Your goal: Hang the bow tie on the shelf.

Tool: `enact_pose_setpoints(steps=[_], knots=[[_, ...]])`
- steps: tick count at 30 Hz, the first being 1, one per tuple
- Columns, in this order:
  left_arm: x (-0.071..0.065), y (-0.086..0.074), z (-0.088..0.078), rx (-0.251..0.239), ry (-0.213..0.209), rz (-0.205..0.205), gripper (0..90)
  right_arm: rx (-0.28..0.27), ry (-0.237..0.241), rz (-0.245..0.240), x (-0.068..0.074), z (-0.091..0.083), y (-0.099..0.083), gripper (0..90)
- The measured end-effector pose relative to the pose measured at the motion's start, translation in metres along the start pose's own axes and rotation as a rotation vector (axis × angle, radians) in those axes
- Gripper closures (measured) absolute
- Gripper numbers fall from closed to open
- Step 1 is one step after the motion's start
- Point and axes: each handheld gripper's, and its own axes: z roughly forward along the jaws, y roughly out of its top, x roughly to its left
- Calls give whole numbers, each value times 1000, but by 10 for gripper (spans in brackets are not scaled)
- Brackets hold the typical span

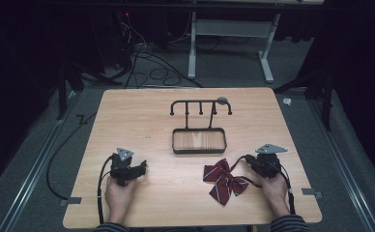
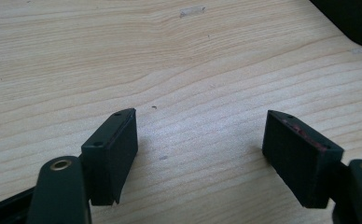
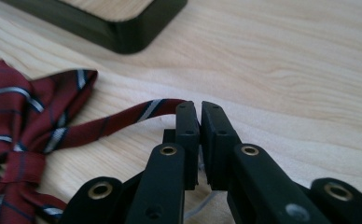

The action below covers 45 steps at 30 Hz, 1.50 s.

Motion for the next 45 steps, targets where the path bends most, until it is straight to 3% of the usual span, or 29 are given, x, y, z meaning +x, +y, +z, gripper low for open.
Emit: enact_pose_setpoints(steps=[11, 30, 45], knots=[[0, 0, 0, 0, 0, 1, 271, -88, 29, -5, 3, -25, 12, 874], [0, 0, 0, -1, 0, -1, 271, -226, 86, -103, 27, -67, 49, 873], [0, 0, 0, -1, 0, -1, 271, -292, 122, -166, 41, -86, 76, 873]])
